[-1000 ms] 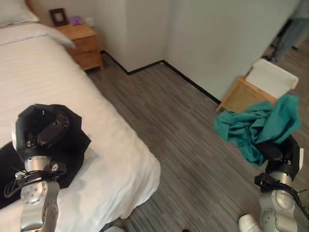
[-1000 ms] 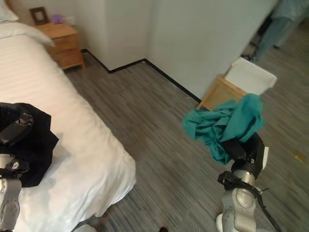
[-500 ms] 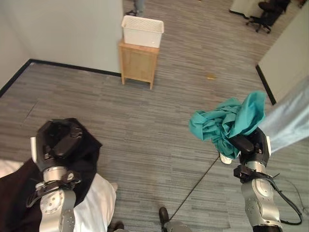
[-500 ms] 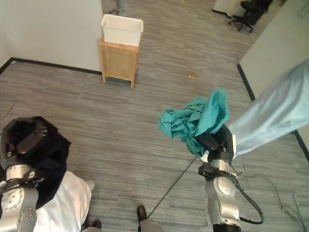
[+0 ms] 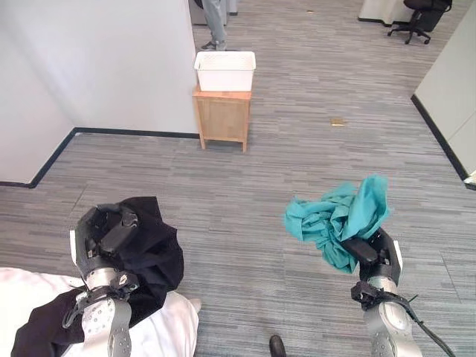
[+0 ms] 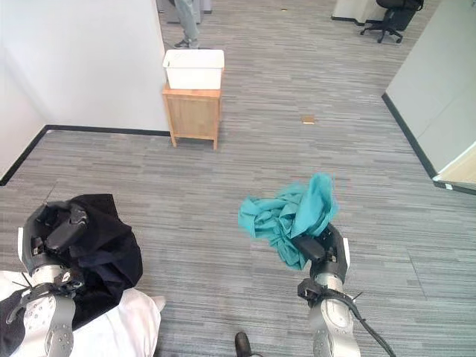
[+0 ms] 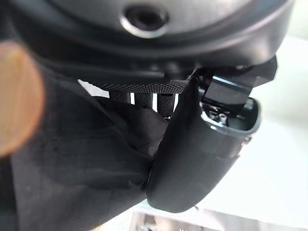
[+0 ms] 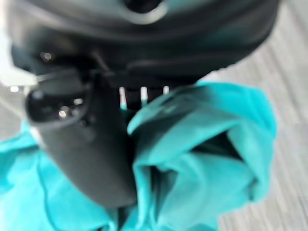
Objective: Pick up bed clothes into laundry basket.
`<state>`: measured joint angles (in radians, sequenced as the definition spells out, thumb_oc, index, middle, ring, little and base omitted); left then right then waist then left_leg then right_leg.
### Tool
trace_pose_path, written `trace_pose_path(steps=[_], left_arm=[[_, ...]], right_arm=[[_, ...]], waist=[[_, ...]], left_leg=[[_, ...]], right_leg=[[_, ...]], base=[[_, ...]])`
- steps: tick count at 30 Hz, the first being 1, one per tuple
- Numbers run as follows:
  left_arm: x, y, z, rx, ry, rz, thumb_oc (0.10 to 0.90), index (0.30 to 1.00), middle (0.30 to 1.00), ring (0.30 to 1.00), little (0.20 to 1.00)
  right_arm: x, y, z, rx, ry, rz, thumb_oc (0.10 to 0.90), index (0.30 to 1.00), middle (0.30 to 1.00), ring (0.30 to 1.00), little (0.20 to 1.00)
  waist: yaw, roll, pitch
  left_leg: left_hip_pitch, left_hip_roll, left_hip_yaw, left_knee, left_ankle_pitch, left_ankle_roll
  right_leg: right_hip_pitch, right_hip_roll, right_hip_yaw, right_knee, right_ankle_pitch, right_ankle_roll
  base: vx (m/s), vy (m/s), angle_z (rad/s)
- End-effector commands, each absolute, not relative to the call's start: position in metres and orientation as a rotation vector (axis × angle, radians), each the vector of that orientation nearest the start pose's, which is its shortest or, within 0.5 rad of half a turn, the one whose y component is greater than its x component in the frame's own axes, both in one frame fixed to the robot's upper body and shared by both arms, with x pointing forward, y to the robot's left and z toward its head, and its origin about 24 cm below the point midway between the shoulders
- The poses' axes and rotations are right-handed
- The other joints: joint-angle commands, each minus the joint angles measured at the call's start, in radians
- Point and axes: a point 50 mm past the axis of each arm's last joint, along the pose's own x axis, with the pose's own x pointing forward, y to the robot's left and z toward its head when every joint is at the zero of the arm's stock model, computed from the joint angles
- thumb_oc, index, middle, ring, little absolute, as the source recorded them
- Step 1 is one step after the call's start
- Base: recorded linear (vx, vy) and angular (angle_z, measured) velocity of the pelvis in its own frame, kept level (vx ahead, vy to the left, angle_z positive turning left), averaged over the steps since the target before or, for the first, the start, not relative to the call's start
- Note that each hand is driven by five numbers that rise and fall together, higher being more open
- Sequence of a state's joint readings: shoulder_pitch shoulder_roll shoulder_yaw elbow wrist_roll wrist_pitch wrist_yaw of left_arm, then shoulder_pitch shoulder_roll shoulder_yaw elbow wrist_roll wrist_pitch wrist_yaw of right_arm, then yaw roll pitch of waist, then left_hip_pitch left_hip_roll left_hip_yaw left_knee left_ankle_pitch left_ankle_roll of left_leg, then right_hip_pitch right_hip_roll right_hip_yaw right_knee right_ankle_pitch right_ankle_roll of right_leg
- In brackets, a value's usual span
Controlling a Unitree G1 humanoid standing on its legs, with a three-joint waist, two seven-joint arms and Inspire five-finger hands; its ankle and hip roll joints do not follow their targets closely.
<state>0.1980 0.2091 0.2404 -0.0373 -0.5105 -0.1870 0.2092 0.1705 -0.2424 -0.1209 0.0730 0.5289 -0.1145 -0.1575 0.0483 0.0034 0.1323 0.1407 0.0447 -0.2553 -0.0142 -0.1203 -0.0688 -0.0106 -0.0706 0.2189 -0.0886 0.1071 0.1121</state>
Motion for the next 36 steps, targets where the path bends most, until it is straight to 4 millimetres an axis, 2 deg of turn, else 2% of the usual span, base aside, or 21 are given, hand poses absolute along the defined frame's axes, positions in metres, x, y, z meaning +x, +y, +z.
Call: trace_pose_path(steps=[1,7,11,14,15,16,17,18,19,22,23,24,25,26,27,28,29,31,32,34,36], left_arm=[[0.203,0.287,0.091,-0.134,-0.335,0.473,0.400,0.300,0.300,0.300,0.300],[0.207,0.288,0.100,-0.119,-0.367,0.458,0.400,0.300,0.300,0.300,0.300],[0.209,0.293,0.106,-0.108,-0.390,0.470,0.400,0.300,0.300,0.300,0.300],[0.210,0.296,0.107,-0.111,-0.389,0.478,0.400,0.300,0.300,0.300,0.300],[0.212,0.298,0.106,-0.102,-0.380,0.486,0.400,0.300,0.300,0.300,0.300],[0.212,0.298,0.106,-0.103,-0.381,0.486,0.400,0.300,0.300,0.300,0.300],[0.214,0.297,0.107,-0.104,-0.382,0.484,0.400,0.300,0.300,0.300,0.300],[0.216,0.295,0.109,-0.104,-0.388,0.473,0.400,0.300,0.300,0.300,0.300],[0.220,0.294,0.112,-0.092,-0.397,0.457,0.400,0.300,0.300,0.300,0.300],[0.224,0.294,0.123,-0.084,-0.444,0.439,0.400,0.300,0.300,0.300,0.300],[0.224,0.294,0.123,-0.084,-0.444,0.438,0.400,0.300,0.300,0.300,0.300],[0.224,0.295,0.125,-0.084,-0.450,0.442,0.400,0.300,0.300,0.300,0.300],[0.228,0.297,0.126,-0.083,-0.455,0.454,0.400,0.300,0.300,0.300,0.300],[0.228,0.297,0.126,-0.082,-0.455,0.454,0.400,0.300,0.300,0.300,0.300],[0.229,0.299,0.124,-0.075,-0.447,0.461,0.400,0.300,0.300,0.300,0.300],[0.229,0.299,0.124,-0.074,-0.447,0.461,0.400,0.300,0.300,0.300,0.300],[0.229,0.299,0.122,-0.076,-0.441,0.464,0.400,0.300,0.300,0.300,0.300],[0.229,0.295,0.121,-0.096,-0.445,0.458,0.400,0.300,0.300,0.300,0.300],[0.229,0.295,0.119,-0.103,-0.433,0.458,0.400,0.300,0.300,0.300,0.300],[0.229,0.291,0.115,-0.136,-0.427,0.459,0.400,0.300,0.300,0.300,0.300],[0.230,0.292,0.115,-0.153,-0.426,0.456,0.400,0.300,0.300,0.300,0.300]], right_arm=[[0.223,-0.257,0.067,0.245,-0.213,-0.350,0.400,0.300,0.300,0.300,0.300],[0.235,-0.250,0.085,0.231,-0.280,-0.282,0.400,0.300,0.300,0.300,0.300],[0.247,-0.240,0.097,0.253,-0.326,-0.230,0.400,0.300,0.300,0.300,0.300],[0.254,-0.234,0.105,0.260,-0.358,-0.211,0.400,0.300,0.300,0.300,0.300],[0.254,-0.231,0.107,0.255,-0.364,-0.196,0.400,0.300,0.300,0.300,0.300],[0.255,-0.231,0.107,0.254,-0.365,-0.195,0.400,0.300,0.300,0.300,0.300],[0.255,-0.228,0.108,0.248,-0.369,-0.184,0.400,0.300,0.300,0.300,0.300],[0.255,-0.227,0.108,0.242,-0.366,-0.182,0.400,0.300,0.300,0.300,0.300],[0.255,-0.227,0.106,0.243,-0.359,-0.193,0.400,0.300,0.300,0.300,0.300],[0.254,-0.233,0.105,0.249,-0.357,-0.214,0.400,0.300,0.300,0.300,0.300],[0.254,-0.233,0.105,0.249,-0.357,-0.214,0.400,0.300,0.300,0.300,0.300],[0.254,-0.236,0.105,0.248,-0.357,-0.228,0.400,0.300,0.300,0.300,0.300],[0.253,-0.240,0.106,0.258,-0.367,-0.247,0.400,0.300,0.300,0.300,0.300],[0.253,-0.240,0.106,0.259,-0.367,-0.247,0.400,0.300,0.300,0.300,0.300],[0.252,-0.242,0.106,0.272,-0.374,-0.262,0.400,0.300,0.300,0.300,0.300],[0.252,-0.242,0.106,0.272,-0.373,-0.262,0.400,0.300,0.300,0.300,0.300],[0.252,-0.242,0.106,0.278,-0.379,-0.264,0.400,0.300,0.300,0.300,0.300],[0.251,-0.246,0.105,0.280,-0.386,-0.289,0.400,0.300,0.300,0.300,0.300],[0.249,-0.249,0.105,0.263,-0.382,-0.293,0.400,0.300,0.300,0.300,0.300],[0.247,-0.255,0.106,0.233,-0.377,-0.299,0.400,0.300,0.300,0.300,0.300],[0.248,-0.259,0.109,0.217,-0.388,-0.287,0.400,0.300,0.300,0.300,0.300]], waist=[[0.025,-0.031,-0.099],[0.038,-0.039,-0.096],[0.060,-0.055,-0.070],[0.074,-0.040,-0.040],[0.061,-0.023,-0.010],[0.065,-0.026,-0.011],[0.050,-0.011,0.019],[0.034,0.004,0.041],[0.024,0.012,0.055],[0.000,-0.011,0.046],[-0.002,-0.006,0.047],[-0.014,-0.014,0.045],[-0.036,-0.037,0.040],[-0.041,-0.025,0.045],[-0.050,-0.042,0.029],[-0.056,-0.032,0.030],[-0.055,-0.049,0.009],[-0.076,-0.051,-0.014],[-0.080,-0.036,-0.033],[-0.089,-0.022,-0.051],[-0.079,-0.053,-0.047]], left_leg=[[-0.140,-0.098,0.026,-0.045,0.097,0.072],[-0.141,-0.098,0.022,-0.031,0.085,0.067],[-0.177,-0.105,0.022,0.071,0.034,0.068],[-0.175,-0.106,0.034,0.102,0.000,0.098],[-0.159,-0.114,0.033,0.111,-0.008,0.116],[-0.163,-0.115,0.038,0.113,-0.010,0.115],[-0.149,-0.114,0.043,0.122,-0.015,0.125],[-0.139,-0.110,0.037,0.128,-0.017,0.126],[-0.129,-0.106,0.017,0.142,-0.025,0.125],[-0.081,-0.081,-0.004,0.123,-0.078,0.096],[-0.077,-0.076,-0.007,0.120,-0.079,0.096],[-0.046,-0.055,-0.015,0.104,-0.099,0.081],[0.022,-0.005,-0.019,0.077,-0.133,0.044],[0.035,0.012,-0.024,0.068,-0.135,0.042],[0.089,0.064,-0.025,0.052,-0.149,0.017],[0.096,0.079,-0.029,0.044,-0.149,0.014],[0.123,0.106,-0.018,0.038,-0.152,-0.002],[0.101,0.165,-0.042,0.064,-0.086,-0.034],[0.098,0.199,-0.045,0.067,-0.043,-0.050],[0.070,0.263,-0.064,0.146,0.177,-0.075],[-0.031,0.271,-0.050,0.346,0.353,-0.043]], right_leg=[[0.027,-0.045,-0.080,0.034,-0.139,0.018],[0.030,-0.046,-0.080,0.034,-0.140,0.018],[0.018,-0.055,-0.079,0.067,-0.151,0.018],[-0.057,-0.054,-0.066,0.238,-0.172,0.042],[-0.148,-0.048,-0.048,0.423,-0.069,0.068],[-0.163,-0.047,-0.041,0.442,-0.075,0.068],[-0.222,-0.035,-0.040,0.560,-0.010,0.069],[-0.269,-0.018,-0.016,0.638,0.015,0.057],[-0.321,-0.011,-0.024,0.654,-0.006,0.031],[-0.359,-0.066,-0.086,0.449,-0.071,0.041],[-0.349,-0.064,-0.093,0.440,-0.070,0.041],[-0.344,-0.073,-0.104,0.328,-0.069,0.056],[-0.369,-0.089,-0.151,0.169,-0.055,0.086],[-0.344,-0.080,-0.167,0.145,-0.047,0.084],[-0.352,-0.078,-0.232,0.077,-0.023,0.104],[-0.338,-0.069,-0.245,0.063,-0.018,0.103],[-0.329,-0.067,-0.302,0.052,0.000,0.106],[-0.312,-0.067,-0.273,0.078,0.028,0.087],[-0.317,-0.053,-0.276,0.114,-0.007,0.072],[-0.322,-0.041,-0.287,0.205,-0.047,0.044],[-0.264,-0.041,-0.305,0.212,-0.083,0.002]], base=[[0.00,0.000,0.00],[0.01,0.000,0.01],[0.00,0.000,0.00],[0.00,0.086,-0.01],[0.01,0.120,-0.19],[-0.06,0.159,-0.31],[-0.04,0.116,-0.41],[0.07,0.114,-0.42],[0.22,-0.005,-0.33],[0.34,-0.136,-0.06],[0.33,-0.156,0.00],[0.53,-0.275,-0.04],[0.54,-0.279,-0.03],[0.68,-0.403,0.05],[0.36,-0.212,0.12],[0.53,-0.380,0.17],[0.32,-0.296,0.24],[0.44,-0.418,0.51],[0.45,-0.371,0.77],[0.48,-0.312,0.87],[0.56,-0.471,0.38]])
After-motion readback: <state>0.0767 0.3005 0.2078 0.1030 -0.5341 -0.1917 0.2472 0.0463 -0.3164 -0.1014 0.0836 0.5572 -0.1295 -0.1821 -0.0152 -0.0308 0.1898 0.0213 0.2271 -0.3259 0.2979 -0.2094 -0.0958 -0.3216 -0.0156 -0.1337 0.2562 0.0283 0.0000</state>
